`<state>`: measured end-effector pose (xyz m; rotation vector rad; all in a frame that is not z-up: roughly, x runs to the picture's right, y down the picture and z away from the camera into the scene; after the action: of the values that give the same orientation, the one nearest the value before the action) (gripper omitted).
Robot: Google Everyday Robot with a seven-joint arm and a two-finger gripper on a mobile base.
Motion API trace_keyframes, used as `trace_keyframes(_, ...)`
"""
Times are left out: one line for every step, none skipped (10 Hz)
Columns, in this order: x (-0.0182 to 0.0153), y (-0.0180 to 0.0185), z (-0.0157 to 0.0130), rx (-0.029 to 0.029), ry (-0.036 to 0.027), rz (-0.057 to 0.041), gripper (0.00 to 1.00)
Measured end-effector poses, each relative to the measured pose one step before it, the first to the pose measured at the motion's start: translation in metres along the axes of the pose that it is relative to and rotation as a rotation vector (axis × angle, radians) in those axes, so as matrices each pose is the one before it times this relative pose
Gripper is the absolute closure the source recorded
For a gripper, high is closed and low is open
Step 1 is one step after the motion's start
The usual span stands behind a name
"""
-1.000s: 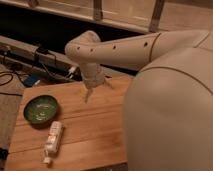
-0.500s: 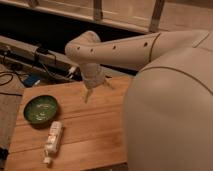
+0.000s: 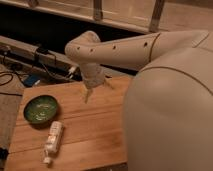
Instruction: Place the bottle in the ceramic bowl
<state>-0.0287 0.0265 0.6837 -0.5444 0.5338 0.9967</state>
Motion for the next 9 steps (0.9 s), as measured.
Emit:
trace_keyframes(-0.00001, 0.00000, -0.00003, 0.00000, -0.00007, -0.00002, 0.20)
trace_keyframes(0.00000, 0.00000, 0.00001, 0.00002, 0.00005, 0.00000, 0.20)
trace_keyframes(0.00001, 0.00000, 0.00000, -0.00002, 0.00000, -0.00001, 0.20)
trace_keyframes(-0.00002, 0.00004, -0.00004, -0.00003, -0.00009, -0.00003, 0.20)
trace_keyframes(0.00001, -0.00002, 0.00002, 0.00000, 0.00003, 0.00003, 0.20)
trace_keyframes(-0.00002, 0.00001, 0.00000, 0.00003, -0.00002, -0.00007, 0.20)
trace_keyframes(-0.00010, -0.00002, 0.00004, -0.00253, -0.00111, 0.00159, 0.20)
trace_keyframes(-0.00010, -0.00075, 0.00005, -0.01343, -0.00758, 0.01070, 0.20)
trace_keyframes(0.00002, 0.00320, 0.00204, -0.03982, -0.02811, 0.03524, 0.20)
